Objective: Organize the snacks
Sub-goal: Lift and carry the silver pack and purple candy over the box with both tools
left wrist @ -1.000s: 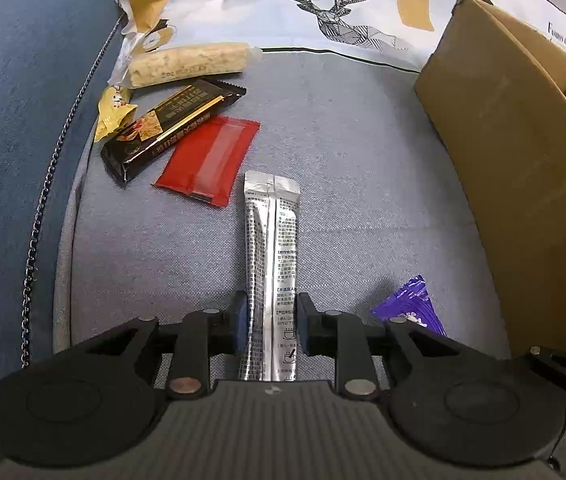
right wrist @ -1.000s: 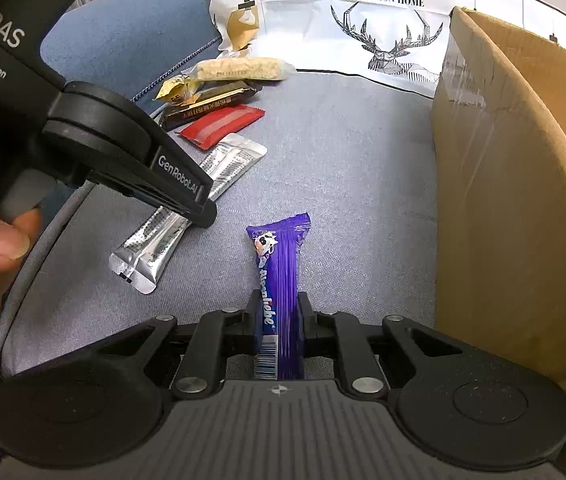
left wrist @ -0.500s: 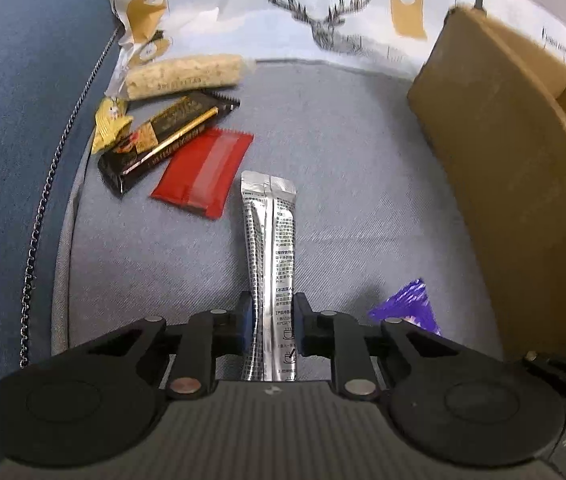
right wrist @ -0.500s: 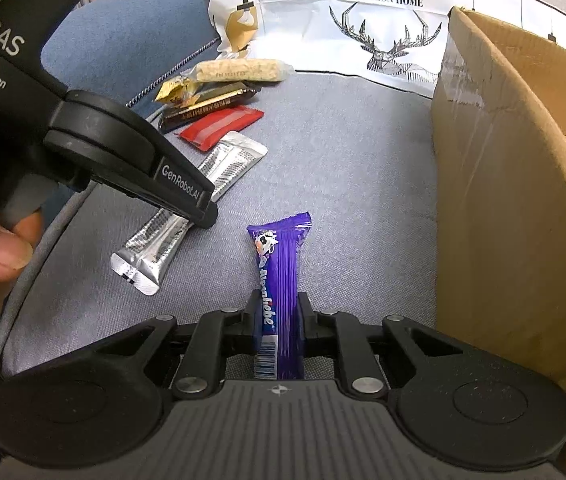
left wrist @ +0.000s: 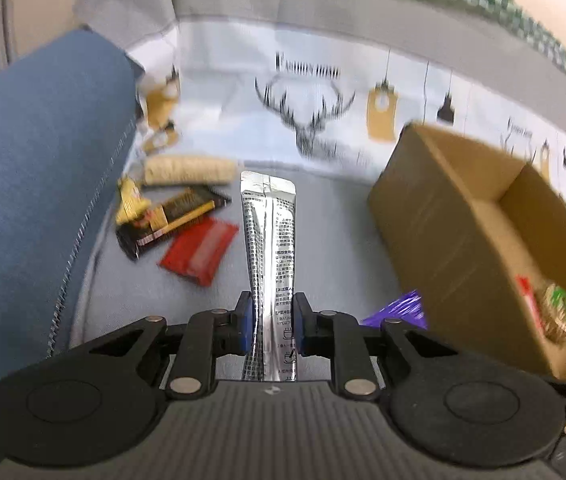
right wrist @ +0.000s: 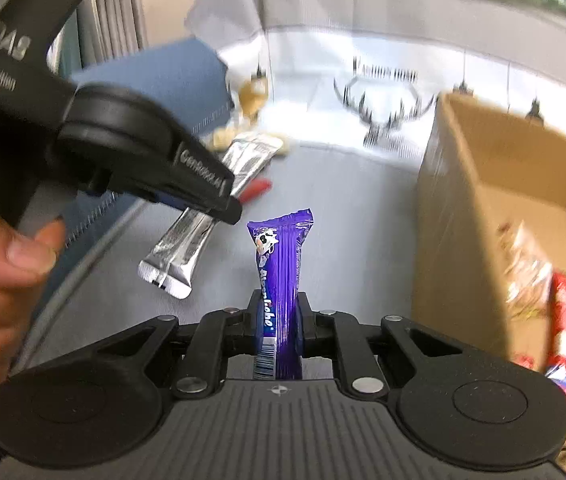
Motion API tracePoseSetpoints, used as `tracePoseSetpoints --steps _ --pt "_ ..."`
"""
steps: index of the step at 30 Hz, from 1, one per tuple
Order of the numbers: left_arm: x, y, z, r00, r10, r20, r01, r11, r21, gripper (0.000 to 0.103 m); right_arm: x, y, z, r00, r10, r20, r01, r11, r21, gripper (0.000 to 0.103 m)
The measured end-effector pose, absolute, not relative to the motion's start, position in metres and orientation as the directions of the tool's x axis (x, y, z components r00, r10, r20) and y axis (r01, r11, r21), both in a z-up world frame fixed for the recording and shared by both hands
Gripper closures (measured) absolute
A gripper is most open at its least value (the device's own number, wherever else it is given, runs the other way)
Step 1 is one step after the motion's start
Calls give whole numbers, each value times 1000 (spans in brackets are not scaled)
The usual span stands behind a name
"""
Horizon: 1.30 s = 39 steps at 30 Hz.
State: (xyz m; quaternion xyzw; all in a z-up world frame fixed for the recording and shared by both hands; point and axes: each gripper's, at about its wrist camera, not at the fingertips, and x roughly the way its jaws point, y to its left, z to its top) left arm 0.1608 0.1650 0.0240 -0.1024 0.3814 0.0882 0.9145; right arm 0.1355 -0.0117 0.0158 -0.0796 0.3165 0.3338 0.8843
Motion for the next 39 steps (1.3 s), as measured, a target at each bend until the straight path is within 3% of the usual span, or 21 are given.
tracePoseSetpoints --steps 9,26,39 --pt "150 156 46 761 118 -637 -249 961 -119 81 133 -42 55 647 572 -504 -640 767 50 88" --pt "169 119 50 806 81 -586 -184 976 -118 81 155 -98 76 710 554 -435 -578 811 90 88" --pt "181 75 67 890 15 -456 -91 985 -145 81 172 -144 84 781 488 -390 -477 869 133 88"
